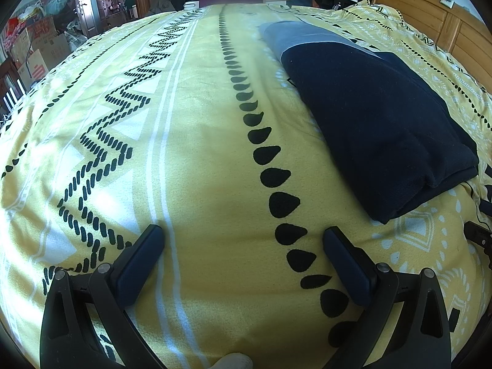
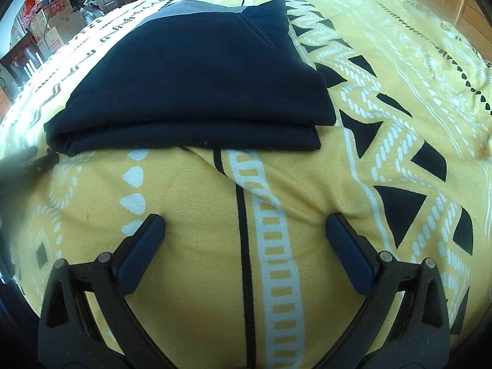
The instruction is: Fold small clothes
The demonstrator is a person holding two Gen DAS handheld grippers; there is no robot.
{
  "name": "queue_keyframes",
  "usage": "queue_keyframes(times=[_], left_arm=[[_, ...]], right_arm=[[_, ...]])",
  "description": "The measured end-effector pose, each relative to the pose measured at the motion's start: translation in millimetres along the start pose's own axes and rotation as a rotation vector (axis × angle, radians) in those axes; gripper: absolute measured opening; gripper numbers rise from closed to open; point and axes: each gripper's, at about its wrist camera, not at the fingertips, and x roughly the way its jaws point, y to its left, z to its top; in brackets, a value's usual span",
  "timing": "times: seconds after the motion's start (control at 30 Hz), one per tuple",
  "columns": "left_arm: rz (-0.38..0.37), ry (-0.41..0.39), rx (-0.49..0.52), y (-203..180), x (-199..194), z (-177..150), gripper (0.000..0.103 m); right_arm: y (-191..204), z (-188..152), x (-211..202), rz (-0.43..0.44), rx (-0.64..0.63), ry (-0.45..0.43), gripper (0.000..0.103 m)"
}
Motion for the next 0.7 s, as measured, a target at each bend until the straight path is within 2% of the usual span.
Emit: queue_keyframes(times=[0.7], left_arm=[[0.003, 0.004, 0.003, 1.2, 1.1, 0.9, 0.103]], right_arm=[[0.4, 1.4, 0.5, 0.003, 0.01, 0.0, 0.103]])
